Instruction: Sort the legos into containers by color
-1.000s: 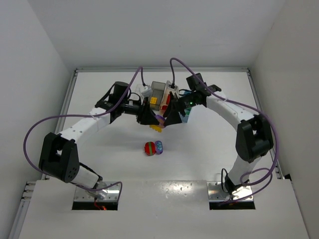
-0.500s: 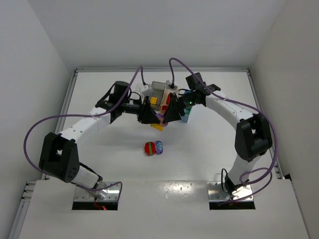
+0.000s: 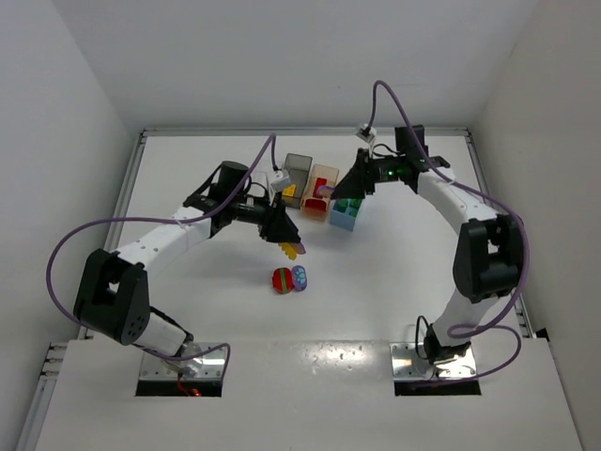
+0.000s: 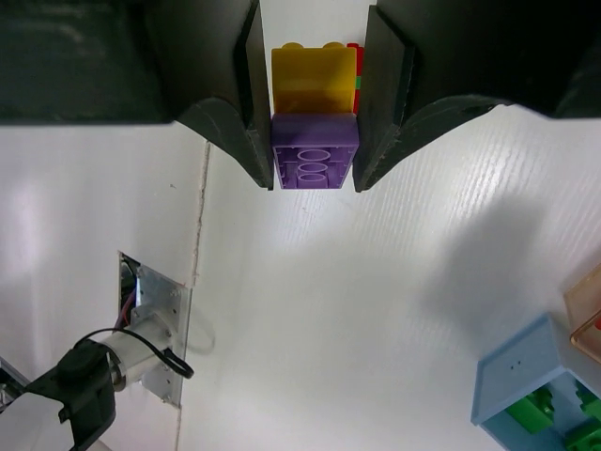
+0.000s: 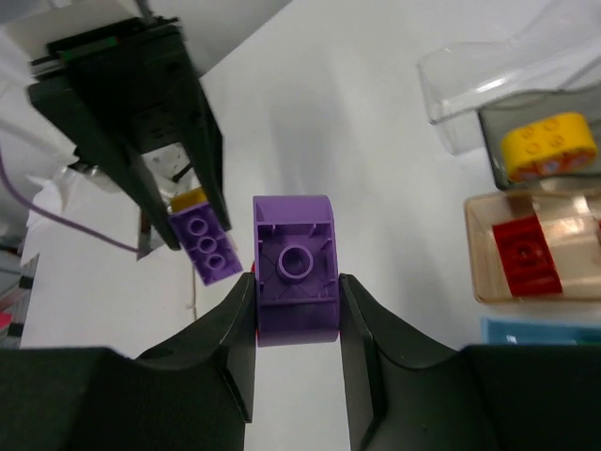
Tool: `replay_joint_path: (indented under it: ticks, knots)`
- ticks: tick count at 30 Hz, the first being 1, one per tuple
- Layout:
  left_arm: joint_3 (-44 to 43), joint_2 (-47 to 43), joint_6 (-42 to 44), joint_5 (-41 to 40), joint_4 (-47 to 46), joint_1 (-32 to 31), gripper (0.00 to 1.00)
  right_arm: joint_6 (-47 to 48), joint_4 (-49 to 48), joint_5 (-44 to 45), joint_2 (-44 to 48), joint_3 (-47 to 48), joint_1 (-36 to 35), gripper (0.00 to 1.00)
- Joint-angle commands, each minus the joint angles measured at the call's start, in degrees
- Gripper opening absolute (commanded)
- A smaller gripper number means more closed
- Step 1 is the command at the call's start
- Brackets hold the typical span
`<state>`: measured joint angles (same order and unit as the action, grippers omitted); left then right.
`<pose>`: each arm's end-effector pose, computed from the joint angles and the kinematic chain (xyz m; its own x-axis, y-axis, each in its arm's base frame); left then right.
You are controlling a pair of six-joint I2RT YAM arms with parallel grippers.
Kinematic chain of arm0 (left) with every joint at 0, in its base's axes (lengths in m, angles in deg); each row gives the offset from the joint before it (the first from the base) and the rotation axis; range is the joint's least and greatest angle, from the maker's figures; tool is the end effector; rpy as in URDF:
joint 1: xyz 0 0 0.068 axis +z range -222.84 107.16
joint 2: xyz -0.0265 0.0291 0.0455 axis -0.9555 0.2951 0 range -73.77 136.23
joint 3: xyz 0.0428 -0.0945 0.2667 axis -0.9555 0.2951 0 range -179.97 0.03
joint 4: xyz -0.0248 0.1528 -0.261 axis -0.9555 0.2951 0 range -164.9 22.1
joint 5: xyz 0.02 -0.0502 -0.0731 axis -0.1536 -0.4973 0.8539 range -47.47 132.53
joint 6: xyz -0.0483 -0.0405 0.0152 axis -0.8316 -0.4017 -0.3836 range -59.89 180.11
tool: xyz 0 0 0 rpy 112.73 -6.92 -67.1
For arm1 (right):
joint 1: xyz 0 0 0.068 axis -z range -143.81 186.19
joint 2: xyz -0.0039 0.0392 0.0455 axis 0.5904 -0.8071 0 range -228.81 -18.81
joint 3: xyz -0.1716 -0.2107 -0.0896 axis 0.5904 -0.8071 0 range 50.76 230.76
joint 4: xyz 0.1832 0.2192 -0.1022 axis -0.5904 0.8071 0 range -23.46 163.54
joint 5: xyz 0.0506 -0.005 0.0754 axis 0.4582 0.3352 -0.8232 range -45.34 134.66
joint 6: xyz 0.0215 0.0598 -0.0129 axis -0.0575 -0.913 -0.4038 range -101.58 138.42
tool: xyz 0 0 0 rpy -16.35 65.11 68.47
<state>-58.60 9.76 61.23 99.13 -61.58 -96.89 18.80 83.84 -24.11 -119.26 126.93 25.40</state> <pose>0.3082 -0.1839 0.2591 -0.5487 0.2567 -0.7956 0.8342 0.2304 -0.5010 0.4115 0.1265 0.2611 -0.6469 -0.1256 -0.7521 -0.7570 0.2244 0.6136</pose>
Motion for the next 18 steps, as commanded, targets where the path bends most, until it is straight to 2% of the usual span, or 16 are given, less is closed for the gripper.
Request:
replay_joint_path:
  ticks: [1, 5, 8, 12, 18]
  knots:
    - [-0.2, -1.0, 1.2, 1.9, -0.1, -0.5, 0.0, -2.7, -4.7, 2.8, 3.3, -1.7, 0.7, 0.0]
    - [-0.2, -1.0, 1.2, 1.9, -0.1, -0.5, 0.0, -2.1, -4.6, 11.0, 2.8, -2.4, 2.2, 0.0]
    - [-0.7, -1.5, 1.2, 1.3, -0.1, -0.5, 0.0, -0.4, -3.5, 21.5, 1.0, -1.8, 2.2, 0.0]
    - [-0.7, -1.5, 1.2, 0.8, -0.1, 0.1, 0.0, 0.2, -5.2, 22.0, -2.1, 1.6, 0.6, 0.0]
    - [-0.7, -3.3, -0.2, -1.1, -0.1, 4.0, 0.0, -7.9, -11.8, 23.7, -9.1, 9.1, -4.2, 0.0]
